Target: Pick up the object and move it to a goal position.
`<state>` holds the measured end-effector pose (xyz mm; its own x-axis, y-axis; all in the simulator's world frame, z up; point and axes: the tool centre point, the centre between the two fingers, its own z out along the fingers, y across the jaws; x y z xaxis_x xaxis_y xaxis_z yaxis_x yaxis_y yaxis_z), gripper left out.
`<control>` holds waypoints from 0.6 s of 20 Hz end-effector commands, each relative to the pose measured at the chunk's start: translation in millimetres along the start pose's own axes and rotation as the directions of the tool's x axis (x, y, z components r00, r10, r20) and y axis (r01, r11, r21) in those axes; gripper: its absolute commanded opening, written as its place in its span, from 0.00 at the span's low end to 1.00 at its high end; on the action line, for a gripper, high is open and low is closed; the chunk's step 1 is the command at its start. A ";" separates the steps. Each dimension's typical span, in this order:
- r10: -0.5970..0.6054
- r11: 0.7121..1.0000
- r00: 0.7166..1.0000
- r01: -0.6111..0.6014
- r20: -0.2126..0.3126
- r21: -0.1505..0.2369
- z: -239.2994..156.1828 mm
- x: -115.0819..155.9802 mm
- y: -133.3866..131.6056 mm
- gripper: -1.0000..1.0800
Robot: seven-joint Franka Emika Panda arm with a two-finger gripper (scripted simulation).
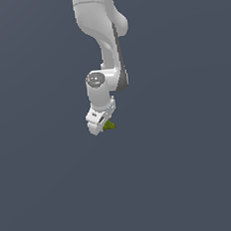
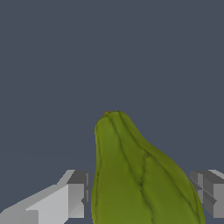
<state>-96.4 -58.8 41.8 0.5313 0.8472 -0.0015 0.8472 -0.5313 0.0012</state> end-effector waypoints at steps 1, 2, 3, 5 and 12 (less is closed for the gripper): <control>-0.005 1.000 1.000 0.005 -0.002 -0.001 -0.6 8.4 -1.9 0.00; -0.005 1.000 1.000 0.005 -0.002 -0.001 -0.9 12.2 -2.7 0.00; -0.005 1.000 1.000 0.005 -0.002 -0.001 -1.3 16.7 -3.6 0.00; -0.005 1.000 1.000 0.005 -0.002 -0.001 -2.2 28.0 -5.8 0.00; -0.005 1.000 1.000 0.005 -0.002 0.000 -7.1 88.8 -17.2 0.00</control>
<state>-69.8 11.1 46.7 0.5279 0.8493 -0.0009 0.8493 -0.5279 -0.0004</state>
